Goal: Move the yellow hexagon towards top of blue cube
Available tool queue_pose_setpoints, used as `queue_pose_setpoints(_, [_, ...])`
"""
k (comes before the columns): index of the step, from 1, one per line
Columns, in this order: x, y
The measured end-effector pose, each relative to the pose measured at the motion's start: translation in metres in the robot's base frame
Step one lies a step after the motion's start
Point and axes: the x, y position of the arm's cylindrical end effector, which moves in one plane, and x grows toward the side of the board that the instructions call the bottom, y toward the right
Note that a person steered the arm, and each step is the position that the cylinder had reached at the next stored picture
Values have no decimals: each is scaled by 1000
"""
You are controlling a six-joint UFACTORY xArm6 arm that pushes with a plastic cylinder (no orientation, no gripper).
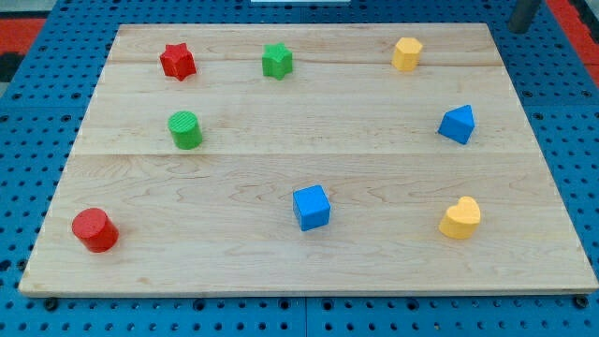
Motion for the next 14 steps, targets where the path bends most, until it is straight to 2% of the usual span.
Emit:
queue_pose_setpoints(1, [2,-3])
queue_pose_setpoints(2, [61,-51])
queue_pose_setpoints(3, [71,-97])
queue_pose_setpoints(4, [52,-73])
queue_pose_setpoints(5, [10,-81])
queue_pose_setpoints(7, [8,-97])
queue_pose_setpoints(8, [6,-174])
queue_pose_setpoints(9, [37,-198])
queue_pose_setpoints(10, [36,-120])
queue_pose_setpoints(11, [59,-92])
queue_pose_setpoints(12, [86,-176])
queue_pose_setpoints(14, [88,-266])
